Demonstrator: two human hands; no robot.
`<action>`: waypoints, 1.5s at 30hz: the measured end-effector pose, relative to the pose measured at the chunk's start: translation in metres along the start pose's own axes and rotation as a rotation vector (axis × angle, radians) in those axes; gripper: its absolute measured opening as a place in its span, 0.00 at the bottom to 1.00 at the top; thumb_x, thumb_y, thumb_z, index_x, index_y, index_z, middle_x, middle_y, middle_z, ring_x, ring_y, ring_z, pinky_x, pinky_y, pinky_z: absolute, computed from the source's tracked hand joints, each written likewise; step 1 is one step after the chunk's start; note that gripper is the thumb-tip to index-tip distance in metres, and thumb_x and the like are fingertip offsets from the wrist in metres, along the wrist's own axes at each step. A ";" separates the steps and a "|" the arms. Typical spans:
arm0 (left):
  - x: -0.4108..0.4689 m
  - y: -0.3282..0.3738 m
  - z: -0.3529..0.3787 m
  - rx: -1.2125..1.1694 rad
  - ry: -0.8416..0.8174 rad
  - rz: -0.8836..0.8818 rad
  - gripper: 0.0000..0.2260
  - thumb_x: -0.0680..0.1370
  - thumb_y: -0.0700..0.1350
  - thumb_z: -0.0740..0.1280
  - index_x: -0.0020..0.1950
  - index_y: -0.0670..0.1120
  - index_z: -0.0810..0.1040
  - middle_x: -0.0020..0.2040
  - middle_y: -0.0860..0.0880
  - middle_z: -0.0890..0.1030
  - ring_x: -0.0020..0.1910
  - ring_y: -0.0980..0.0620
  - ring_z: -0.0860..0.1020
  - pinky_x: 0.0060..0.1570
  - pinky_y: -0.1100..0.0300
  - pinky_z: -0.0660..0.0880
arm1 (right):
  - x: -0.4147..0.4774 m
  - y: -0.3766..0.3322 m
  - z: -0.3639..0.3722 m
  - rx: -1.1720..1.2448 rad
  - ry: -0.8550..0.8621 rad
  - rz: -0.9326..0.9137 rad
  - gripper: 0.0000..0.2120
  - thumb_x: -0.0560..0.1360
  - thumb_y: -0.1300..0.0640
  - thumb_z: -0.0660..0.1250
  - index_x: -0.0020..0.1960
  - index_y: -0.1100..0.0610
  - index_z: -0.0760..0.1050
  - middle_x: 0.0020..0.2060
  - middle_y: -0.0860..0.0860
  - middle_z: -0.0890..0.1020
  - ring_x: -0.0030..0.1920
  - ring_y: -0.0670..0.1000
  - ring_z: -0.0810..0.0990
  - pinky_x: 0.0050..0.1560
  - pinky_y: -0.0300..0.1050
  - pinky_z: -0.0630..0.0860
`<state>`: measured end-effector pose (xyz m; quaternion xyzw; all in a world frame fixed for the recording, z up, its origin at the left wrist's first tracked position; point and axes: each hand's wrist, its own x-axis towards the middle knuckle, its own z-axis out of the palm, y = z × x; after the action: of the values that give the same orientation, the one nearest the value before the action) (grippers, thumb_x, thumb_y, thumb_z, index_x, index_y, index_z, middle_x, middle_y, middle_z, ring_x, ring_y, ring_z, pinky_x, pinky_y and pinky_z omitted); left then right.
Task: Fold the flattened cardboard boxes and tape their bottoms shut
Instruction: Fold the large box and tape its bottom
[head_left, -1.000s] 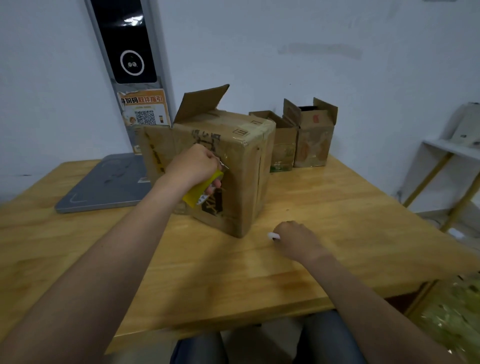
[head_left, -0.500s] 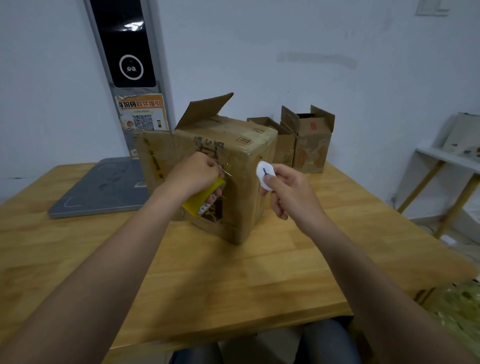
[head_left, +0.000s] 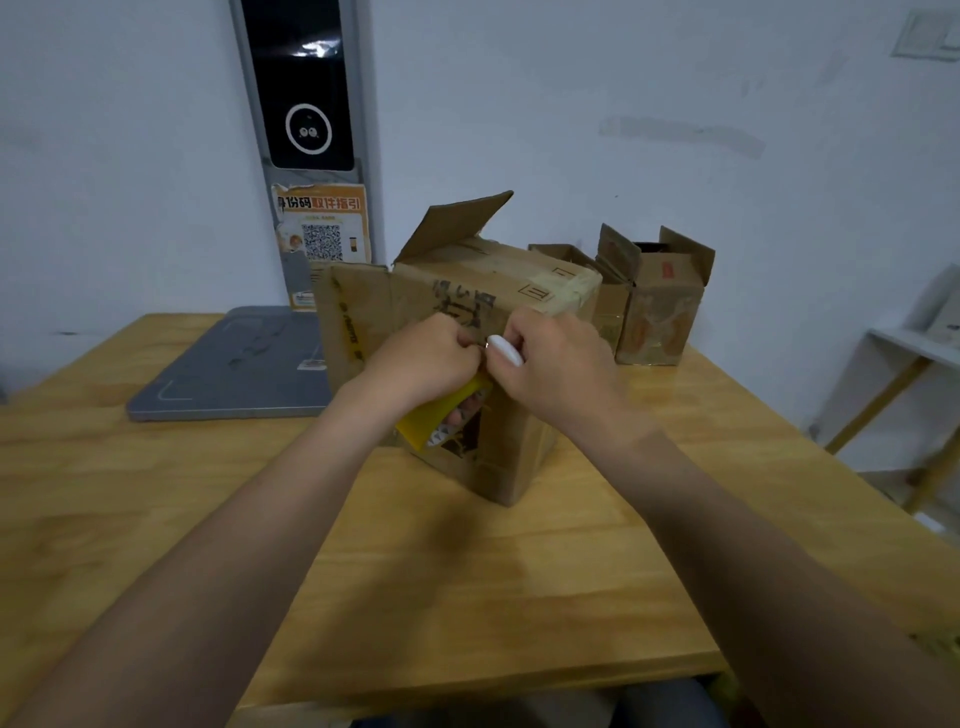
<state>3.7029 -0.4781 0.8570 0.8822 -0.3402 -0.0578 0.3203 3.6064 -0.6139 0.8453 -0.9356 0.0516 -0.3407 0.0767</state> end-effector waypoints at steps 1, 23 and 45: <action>0.000 -0.001 0.001 -0.014 0.002 0.001 0.17 0.83 0.49 0.59 0.40 0.48 0.83 0.29 0.51 0.84 0.26 0.51 0.84 0.21 0.68 0.71 | 0.002 -0.002 0.001 -0.031 -0.009 -0.001 0.12 0.79 0.46 0.66 0.42 0.51 0.73 0.30 0.46 0.73 0.31 0.47 0.73 0.28 0.43 0.68; 0.000 -0.028 0.041 -0.018 0.143 -0.149 0.15 0.85 0.49 0.56 0.47 0.55 0.81 0.31 0.54 0.85 0.27 0.52 0.84 0.33 0.59 0.79 | -0.108 0.066 0.080 -0.063 -0.732 0.118 0.15 0.79 0.54 0.64 0.58 0.38 0.83 0.50 0.52 0.82 0.52 0.57 0.81 0.47 0.50 0.79; -0.020 -0.013 0.016 -0.233 0.444 -0.028 0.14 0.85 0.51 0.59 0.47 0.54 0.83 0.33 0.54 0.86 0.26 0.51 0.83 0.35 0.54 0.82 | 0.023 0.042 0.041 0.186 0.316 0.004 0.17 0.79 0.41 0.67 0.63 0.47 0.82 0.60 0.43 0.84 0.67 0.52 0.76 0.72 0.63 0.65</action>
<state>3.6897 -0.4661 0.8343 0.8351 -0.2405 0.0944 0.4857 3.6481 -0.6538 0.8213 -0.8592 0.0334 -0.4866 0.1544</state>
